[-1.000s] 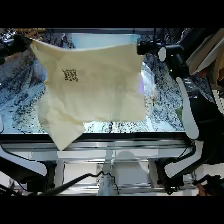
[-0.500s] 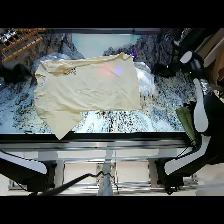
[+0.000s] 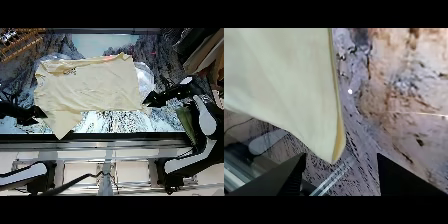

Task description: Fold the clothes and pants, and hang the long-sleeved shirts on hangers.

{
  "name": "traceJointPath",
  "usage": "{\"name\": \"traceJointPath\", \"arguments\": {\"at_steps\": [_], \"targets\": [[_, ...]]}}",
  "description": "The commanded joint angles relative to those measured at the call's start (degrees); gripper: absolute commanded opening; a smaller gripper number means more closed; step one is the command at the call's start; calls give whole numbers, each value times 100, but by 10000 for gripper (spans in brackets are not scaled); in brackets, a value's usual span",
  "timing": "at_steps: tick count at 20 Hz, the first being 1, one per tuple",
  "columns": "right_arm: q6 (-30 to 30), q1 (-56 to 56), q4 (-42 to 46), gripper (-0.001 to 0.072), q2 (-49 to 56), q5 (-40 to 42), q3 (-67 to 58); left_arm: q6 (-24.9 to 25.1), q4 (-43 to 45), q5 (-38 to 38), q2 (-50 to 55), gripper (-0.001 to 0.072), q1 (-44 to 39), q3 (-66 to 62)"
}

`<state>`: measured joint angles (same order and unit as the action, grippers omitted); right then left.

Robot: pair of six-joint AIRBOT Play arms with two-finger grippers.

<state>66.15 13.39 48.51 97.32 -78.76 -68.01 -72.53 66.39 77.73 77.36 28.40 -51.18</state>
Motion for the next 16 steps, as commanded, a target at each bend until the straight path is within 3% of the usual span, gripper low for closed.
{"name": "traceJointPath", "arguments": {"at_steps": [1, 7, 8, 10, 11, 12, 16], "targets": [[-350, -55, -256, 497, 127, -50, 205, 203, -48, -166, -144, 638, 17, 614], [-566, -354, -330, 454, 203, 284, 205, 247, -411, -1029, 85, 632, 15, 863], [-568, -420, -332, 419, 203, 348, 208, 249, -446, -1132, 201, 555, 15, 863], [-564, -546, -398, 301, 203, 280, 205, 317, -804, -1381, 369, 275, 15, 863], [-566, -616, -483, 179, 203, 177, 205, 516, -1161, -1436, 398, 98, 15, 859], [-557, -669, -636, 20, 199, 76, 205, 809, -1539, -1419, 376, 4, 15, 844], [-544, -612, -894, 13, -549, -295, -127, 1154, -2234, -398, -101, 5, 378, 90]]}}
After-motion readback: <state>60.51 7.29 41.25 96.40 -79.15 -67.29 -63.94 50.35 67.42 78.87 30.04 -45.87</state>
